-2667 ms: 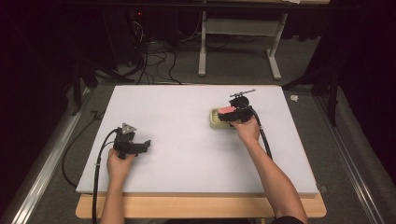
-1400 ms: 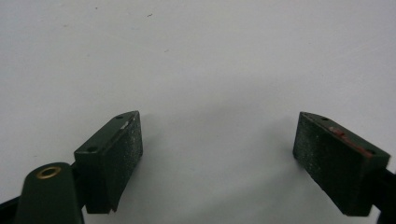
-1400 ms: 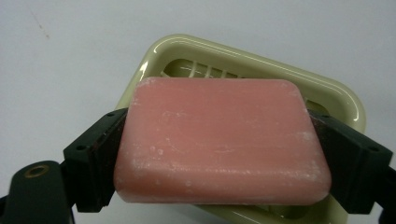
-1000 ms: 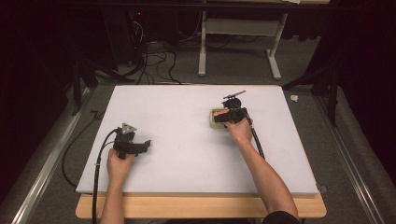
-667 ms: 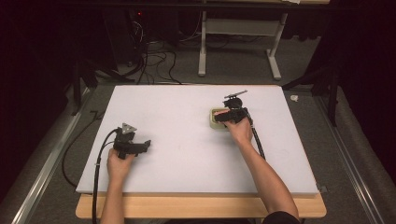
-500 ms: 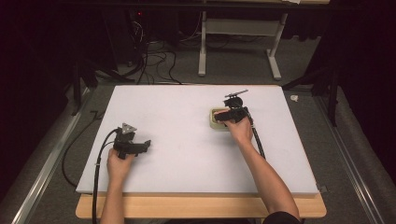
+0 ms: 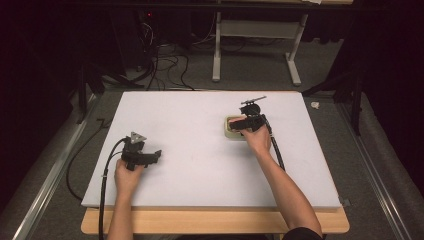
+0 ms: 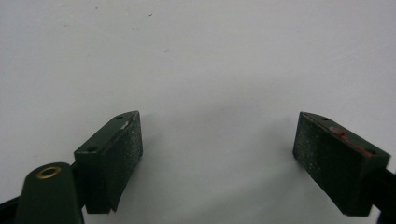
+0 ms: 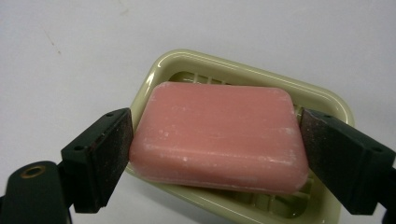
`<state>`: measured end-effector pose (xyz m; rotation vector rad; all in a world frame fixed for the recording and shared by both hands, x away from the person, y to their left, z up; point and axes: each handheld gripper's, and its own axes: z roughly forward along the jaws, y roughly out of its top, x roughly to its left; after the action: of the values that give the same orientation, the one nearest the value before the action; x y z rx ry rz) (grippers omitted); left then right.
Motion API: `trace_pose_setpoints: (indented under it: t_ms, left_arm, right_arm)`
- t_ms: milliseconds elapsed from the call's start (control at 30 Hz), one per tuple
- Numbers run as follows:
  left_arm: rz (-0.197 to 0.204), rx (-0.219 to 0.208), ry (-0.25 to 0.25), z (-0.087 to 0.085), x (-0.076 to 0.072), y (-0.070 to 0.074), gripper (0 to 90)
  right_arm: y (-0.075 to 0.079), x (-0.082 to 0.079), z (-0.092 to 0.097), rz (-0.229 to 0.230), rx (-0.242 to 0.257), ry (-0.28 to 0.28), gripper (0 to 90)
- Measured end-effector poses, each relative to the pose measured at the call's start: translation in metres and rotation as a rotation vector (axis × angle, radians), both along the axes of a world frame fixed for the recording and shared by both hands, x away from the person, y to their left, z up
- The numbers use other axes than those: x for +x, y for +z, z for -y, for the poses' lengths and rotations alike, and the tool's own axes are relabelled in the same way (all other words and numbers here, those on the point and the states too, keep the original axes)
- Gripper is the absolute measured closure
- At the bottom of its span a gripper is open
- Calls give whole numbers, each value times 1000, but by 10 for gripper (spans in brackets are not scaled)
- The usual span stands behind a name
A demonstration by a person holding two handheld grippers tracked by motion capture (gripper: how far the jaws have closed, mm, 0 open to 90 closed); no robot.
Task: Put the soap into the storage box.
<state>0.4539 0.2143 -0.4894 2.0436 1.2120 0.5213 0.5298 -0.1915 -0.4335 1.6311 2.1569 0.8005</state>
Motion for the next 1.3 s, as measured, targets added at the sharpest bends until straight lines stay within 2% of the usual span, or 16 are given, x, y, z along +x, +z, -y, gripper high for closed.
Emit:
trace_pose_setpoints:
  t_ms: [433, 600, 933, 1133, 1300]
  left_arm:
    - [0, 0, 0, 0, 0, 0, 163]
    - [0, 0, 0, 0, 0, 0, 163]
    - [0, 0, 0, 0, 0, 0, 163]
    - [0, 0, 0, 0, 0, 0, 163]
    - [0, 0, 0, 0, 0, 0, 163]
  right_arm:
    - [11, -7, 0, 43, 6, 24, 128]
    - [21, -13, 4, 81, 7, 32, 131]
    - [34, -24, 12, 128, 13, 33, 133]
    - [38, -28, 16, 153, 17, 37, 139]
    - [38, -35, 22, 157, 15, 32, 145]
